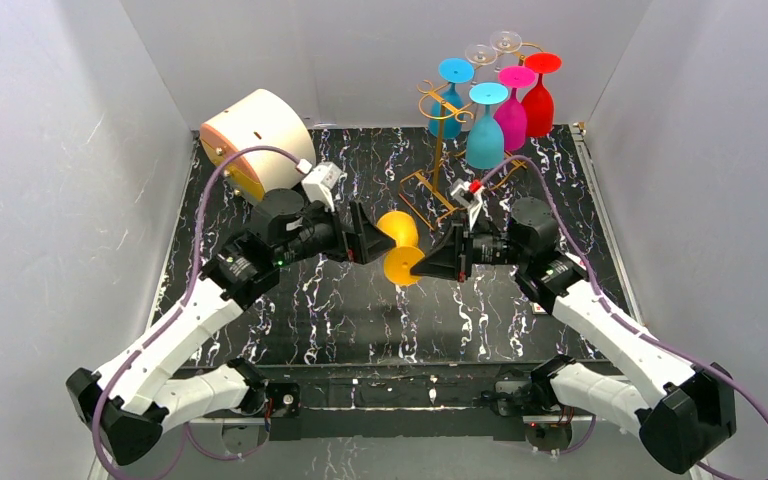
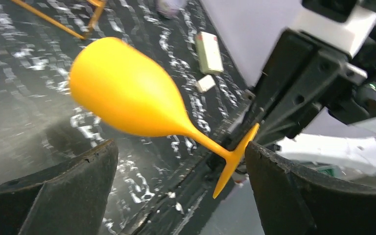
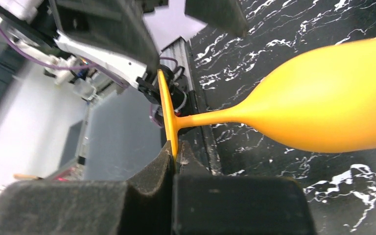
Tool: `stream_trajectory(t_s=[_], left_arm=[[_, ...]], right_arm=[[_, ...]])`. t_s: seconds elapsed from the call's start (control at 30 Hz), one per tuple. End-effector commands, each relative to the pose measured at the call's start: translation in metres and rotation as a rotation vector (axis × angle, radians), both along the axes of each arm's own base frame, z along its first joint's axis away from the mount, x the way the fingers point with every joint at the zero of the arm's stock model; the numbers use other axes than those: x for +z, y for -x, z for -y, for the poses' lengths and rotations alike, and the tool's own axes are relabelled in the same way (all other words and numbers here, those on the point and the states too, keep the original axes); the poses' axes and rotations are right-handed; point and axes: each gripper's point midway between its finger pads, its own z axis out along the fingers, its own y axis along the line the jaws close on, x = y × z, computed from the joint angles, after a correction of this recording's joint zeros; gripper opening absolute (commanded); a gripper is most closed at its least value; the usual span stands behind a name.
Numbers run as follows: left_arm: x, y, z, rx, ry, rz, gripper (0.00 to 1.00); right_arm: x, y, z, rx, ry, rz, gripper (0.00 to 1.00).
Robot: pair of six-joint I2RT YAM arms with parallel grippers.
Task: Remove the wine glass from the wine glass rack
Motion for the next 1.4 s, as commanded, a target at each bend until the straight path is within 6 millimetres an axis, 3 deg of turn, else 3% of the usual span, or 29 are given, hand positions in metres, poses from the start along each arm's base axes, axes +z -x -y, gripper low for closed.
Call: stream_trajectory(t_s=[0.0,0.13,0.27,0.4,0.57,0.67,0.83,0.9,1.37], left_arm=[[-0.006,-0.022,-0.061,0.257,-0.230,0.015,0.98],[-0.012,-0.036,-0.086,0.325,-0.312,-0.061,0.98],[-0.012,-0.046,-0.101,0.333,-0.252,-0.161,0.98],[-0.019,-0.051,-0.093,0.277,-0.167,-0.259,0.98],[-0.019,-0.057,-0.082,0.223,-0.136,-0.304,0.98],[-0.010,-0.058,-0.072,0.138,-0.110,-0.294,0.98],[-0.014,-0.061,-0.066,0.041,-0.123,-0.326,0.98],[-0.011,-0.058,-0.058,-0.027,-0.093,-0.336,0.98],[-0.028,-0.018,-0.045,-0.287,-0.020,-0.378,0.72]], right_arm=[[-0.024,0.002,-0.002,0.039,0.058,0.279,0.01],[-0.049,0.010,-0.004,0.102,0.121,0.521,0.01],[-0.063,0.019,-0.002,0.156,0.139,0.823,0.01],[-0.068,0.024,0.000,0.178,0.152,1.083,0.01],[-0.068,0.025,0.001,0.171,0.174,1.260,0.01],[-0.069,0.029,0.000,0.191,0.164,1.335,0.01],[-0.065,0.035,-0.004,0.223,0.145,1.458,0.01],[-0.073,0.038,-0.004,0.268,0.165,1.468,0.01],[-0.084,0.021,0.000,0.314,0.284,1.645,0.01]])
